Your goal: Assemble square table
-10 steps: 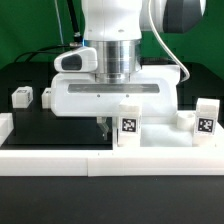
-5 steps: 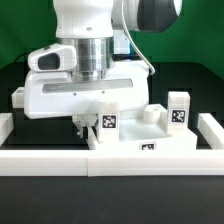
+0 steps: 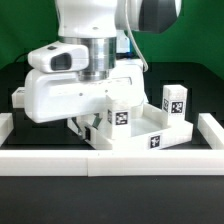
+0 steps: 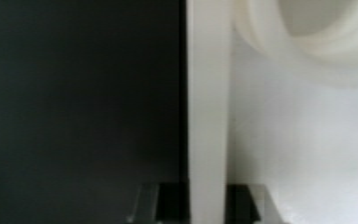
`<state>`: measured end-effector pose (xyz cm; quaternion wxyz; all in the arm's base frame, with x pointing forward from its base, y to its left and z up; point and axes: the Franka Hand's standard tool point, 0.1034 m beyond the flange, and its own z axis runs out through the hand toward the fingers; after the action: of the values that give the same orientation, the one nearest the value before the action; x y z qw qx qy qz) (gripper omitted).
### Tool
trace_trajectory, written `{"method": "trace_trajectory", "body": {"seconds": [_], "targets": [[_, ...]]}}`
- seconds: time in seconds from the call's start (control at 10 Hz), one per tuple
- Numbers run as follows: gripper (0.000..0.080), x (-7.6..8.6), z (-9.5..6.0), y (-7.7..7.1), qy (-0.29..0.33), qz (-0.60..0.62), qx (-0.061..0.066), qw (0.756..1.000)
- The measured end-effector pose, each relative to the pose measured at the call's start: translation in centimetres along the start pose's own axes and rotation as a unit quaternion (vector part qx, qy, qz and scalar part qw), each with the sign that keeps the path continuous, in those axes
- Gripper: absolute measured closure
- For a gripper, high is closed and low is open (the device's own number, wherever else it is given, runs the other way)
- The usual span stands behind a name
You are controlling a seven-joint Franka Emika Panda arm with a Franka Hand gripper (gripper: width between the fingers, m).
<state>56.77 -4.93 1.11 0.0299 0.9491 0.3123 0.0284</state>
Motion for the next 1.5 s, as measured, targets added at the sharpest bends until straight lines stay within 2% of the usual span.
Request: {"method": "trace_trajectory", "body": {"seconds": [0.1,0.3,0.4,0.5,0.7,0.8,1.1,1.2,1.3,1.4,1.5], "targets": [[0.0745,0.8,0.0,-0.3,0.006,-0.042,-0.012,0.999],[0.0745,0.5,-0.1,0.1,0.003,-0.092,-0.014,0.996],[0.0745,0.8,0.0,-0.1,0.000,-0.110,-0.011,0.994],[0.0745,2.0,0.0,-0.7,-0.001,-0.120,0.001,0.993],[0.0745,3.8,0.0,-1.6,0.005,-0.186,-0.005,0.983],[0.0745,3.9,-0.1,-1.4,0.008,-0.206,-0.014,0.978],[0.0745,3.7,-0.1,-1.1,-0.001,-0.302,-0.020,0.953],[0.0745,5.5,-0.1,-2.7,-0.010,-0.345,-0.008,0.939],[0.0745,7.4,0.2,-3.8,-0.021,-0.376,0.016,0.926],[0.0745,8.5,0.4,-4.0,-0.030,-0.408,0.038,0.912],[0.0746,9.9,0.4,-4.0,-0.026,-0.440,0.042,0.897]]}}
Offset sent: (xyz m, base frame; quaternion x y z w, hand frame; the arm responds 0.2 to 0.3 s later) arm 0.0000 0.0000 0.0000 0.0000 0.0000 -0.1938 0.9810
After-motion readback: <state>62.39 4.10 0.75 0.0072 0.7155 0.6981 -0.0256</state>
